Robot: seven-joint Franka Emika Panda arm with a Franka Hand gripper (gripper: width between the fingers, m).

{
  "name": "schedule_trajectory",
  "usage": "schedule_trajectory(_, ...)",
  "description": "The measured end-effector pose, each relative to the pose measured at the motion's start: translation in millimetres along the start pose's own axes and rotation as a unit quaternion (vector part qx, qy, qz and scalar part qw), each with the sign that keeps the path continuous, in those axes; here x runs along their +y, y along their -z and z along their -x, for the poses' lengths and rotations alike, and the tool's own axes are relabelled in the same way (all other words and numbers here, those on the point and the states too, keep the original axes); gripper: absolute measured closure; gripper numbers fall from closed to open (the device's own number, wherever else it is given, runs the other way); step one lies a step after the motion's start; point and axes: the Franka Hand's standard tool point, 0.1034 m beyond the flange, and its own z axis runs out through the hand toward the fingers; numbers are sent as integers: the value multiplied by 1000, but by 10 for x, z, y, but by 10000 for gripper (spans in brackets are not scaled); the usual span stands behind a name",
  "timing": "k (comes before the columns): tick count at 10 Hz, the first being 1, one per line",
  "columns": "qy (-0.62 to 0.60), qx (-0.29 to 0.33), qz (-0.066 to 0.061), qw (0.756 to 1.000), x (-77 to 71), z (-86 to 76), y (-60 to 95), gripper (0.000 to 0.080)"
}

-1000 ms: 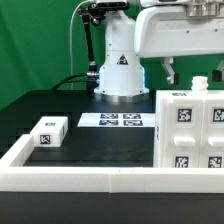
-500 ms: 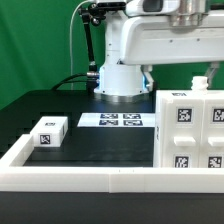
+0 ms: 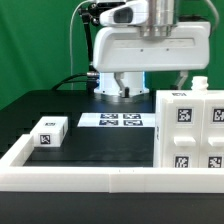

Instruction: Assemble cabinet

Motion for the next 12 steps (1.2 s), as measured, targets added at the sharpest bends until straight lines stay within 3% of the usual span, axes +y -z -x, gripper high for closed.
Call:
schedule_trajectory(8, 3, -1, 0, 1000, 19, 17, -10, 2)
schedule_trajectory(9, 5, -8, -3, 1000, 205, 164, -58, 2)
schedule_trajectory(10, -6, -10, -2, 1000, 516, 400, -173, 2)
schedule_trajectory(12, -18, -18, 3, 1000, 884, 595, -255, 2)
